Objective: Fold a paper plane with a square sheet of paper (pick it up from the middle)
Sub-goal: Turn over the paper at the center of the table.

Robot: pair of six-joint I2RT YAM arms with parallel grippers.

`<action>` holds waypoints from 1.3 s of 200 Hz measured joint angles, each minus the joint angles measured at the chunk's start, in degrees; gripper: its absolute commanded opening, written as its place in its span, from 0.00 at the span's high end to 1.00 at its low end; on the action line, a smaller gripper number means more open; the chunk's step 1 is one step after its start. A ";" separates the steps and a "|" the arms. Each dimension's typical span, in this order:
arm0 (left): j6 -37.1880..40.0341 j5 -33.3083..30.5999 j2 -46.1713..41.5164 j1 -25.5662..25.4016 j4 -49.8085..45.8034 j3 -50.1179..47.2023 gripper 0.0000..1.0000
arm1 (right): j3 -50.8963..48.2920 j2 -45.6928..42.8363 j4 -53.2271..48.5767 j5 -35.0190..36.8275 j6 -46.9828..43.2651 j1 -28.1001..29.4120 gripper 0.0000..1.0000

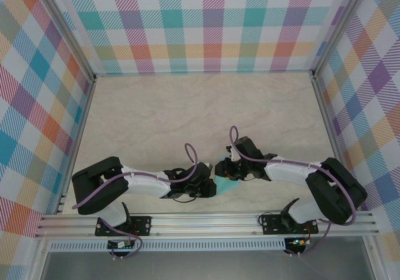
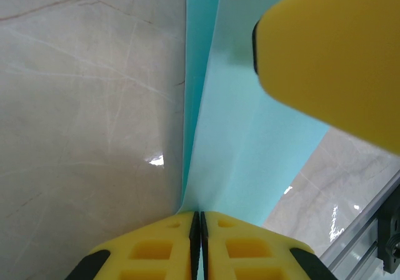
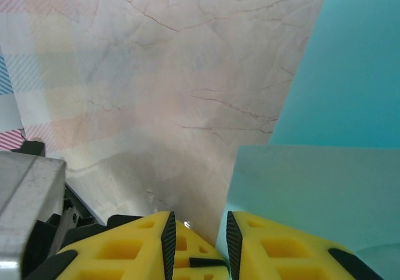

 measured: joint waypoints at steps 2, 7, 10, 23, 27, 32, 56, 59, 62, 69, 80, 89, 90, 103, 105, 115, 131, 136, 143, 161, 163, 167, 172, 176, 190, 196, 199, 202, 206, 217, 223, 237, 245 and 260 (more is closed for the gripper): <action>-0.02 0.00 0.00 0.00 -0.13 0.07 0.88 | -0.07 0.04 -0.04 -0.07 0.04 0.00 0.70; 0.00 -0.02 0.04 0.00 -0.50 0.24 0.88 | -0.22 0.22 0.02 -0.22 0.13 0.00 0.70; 0.00 -0.04 0.07 -0.02 -0.66 0.37 0.88 | -0.28 0.44 0.11 -0.33 0.28 0.00 0.70; 0.04 -0.44 0.17 -0.26 -1.33 0.81 0.89 | -0.37 2.14 1.38 -1.22 0.61 0.00 0.71; 0.04 -0.61 0.22 -0.33 -1.62 0.94 0.89 | -0.37 2.91 1.86 -1.60 0.68 0.00 0.71; 0.04 -0.68 0.28 -0.35 -1.99 1.14 0.90 | -0.37 3.80 2.29 -1.70 0.70 0.00 0.71; 0.07 -1.49 0.39 -0.70 -3.76 2.16 0.91 | -0.35 5.88 2.82 -1.64 0.68 -0.09 0.71; 0.04 -1.66 0.39 -0.76 -3.98 2.29 0.91 | -0.35 5.86 2.80 -1.55 0.63 -0.15 0.71; 0.04 -1.81 0.42 -0.85 -4.28 2.43 0.91 | -0.35 5.86 2.78 -1.40 0.61 -0.31 0.71; 0.04 -2.16 0.46 -1.03 -4.79 2.67 0.92 | -0.22 5.86 2.56 -1.29 0.46 -0.46 0.71; 0.07 -2.58 0.50 -1.22 -5.29 2.95 0.93 | -0.02 5.84 2.10 -1.16 0.17 -0.81 0.71; 0.07 -2.84 0.50 -1.33 -5.44 3.04 0.93 | 0.13 5.77 1.75 -1.03 -0.28 -1.33 0.71; 0.07 -2.89 0.50 -1.36 -5.46 3.04 0.93 | 0.13 5.75 1.70 -0.96 -0.33 -1.44 0.71; 0.07 -3.10 0.61 -1.44 -5.68 3.23 0.93 | 0.17 5.73 1.40 -1.01 -0.87 -3.02 0.70; 0.07 -3.13 0.66 -1.44 -5.66 3.23 0.93 | 0.17 5.73 1.40 -1.05 -0.90 -3.26 0.70; 0.07 -3.34 0.76 -1.46 -5.55 3.32 0.93 | 0.17 5.73 1.27 -1.40 -1.14 -4.83 0.70; 0.07 -3.50 0.98 -1.49 -5.55 3.52 0.94 | 0.17 5.77 1.29 -1.84 -1.70 -7.19 0.70; 0.07 -3.58 1.05 -1.49 -5.53 3.56 0.94 | 0.17 5.79 1.29 -2.10 -1.99 -7.89 0.70; 0.07 -3.65 1.18 -1.51 -5.38 3.65 0.94 | 0.17 6.03 1.31 -2.56 -2.34 -8.94 0.70; 0.07 -3.93 1.55 -1.51 -5.11 3.87 0.94 | 0.46 6.97 1.42 -4.92 -2.84 -10.88 0.70; 0.07 -4.00 1.57 -1.51 -5.09 3.91 0.94 | 0.50 7.08 1.44 -5.25 -2.91 -11.04 0.70; 0.07 -4.02 1.64 -1.51 -5.07 3.98 0.94 | 0.61 7.32 1.49 -5.81 -3.10 -11.47 0.70; 0.04 -4.07 1.70 -1.51 -4.94 4.00 0.94 | 0.72 7.54 1.49 -6.40 -3.32 -11.93 0.70; 0.07 -4.09 1.81 -1.51 -4.92 4.04 0.94 | 0.81 7.72 1.49 -6.82 -3.52 -12.28 0.70; 0.07 -4.28 1.95 -1.51 -4.68 4.09 0.94 | 1.03 8.09 1.46 -7.76 -4.11 -13.62 0.69; 0.04 -4.31 1.97 -1.51 -4.66 4.09 0.94 | 1.11 8.17 1.44 -7.93 -4.33 -14.21 0.69; 0.07 -4.33 1.97 -1.51 -4.66 4.09 0.94 | 1.16 8.24 1.42 -7.98 -4.50 -14.58 0.69; 0.07 -4.33 1.97 -1.51 -4.66 4.09 0.94 | 1.20 8.28 1.42 -8.00 -4.63 -14.86 0.69; 0.07 -4.33 1.97 -1.51 -4.66 4.09 0.94 | 1.25 8.33 1.42 -8.09 -4.85 -15.39 0.69; 0.04 -4.33 1.99 -1.51 -4.66 4.09 0.94 | 1.27 8.37 1.44 -8.22 -5.49 -16.52 0.69; 0.07 -4.35 1.99 -1.51 -4.66 4.11 0.94 | 1.27 8.39 1.44 -8.33 -5.73 -17.16 0.69; 0.04 -4.35 1.99 -1.51 -4.68 4.13 0.95 | 1.29 8.44 1.44 -8.61 -6.58 -18.40 0.69; 0.04 -4.35 1.99 -1.51 -4.70 4.20 0.95 | 1.29 8.52 1.46 -8.66 -7.08 -19.08 0.69; 0.07 -4.37 1.99 -1.51 -4.72 4.20 0.95 | 1.29 8.87 1.64 -9.55 -7.74 -20.50 0.69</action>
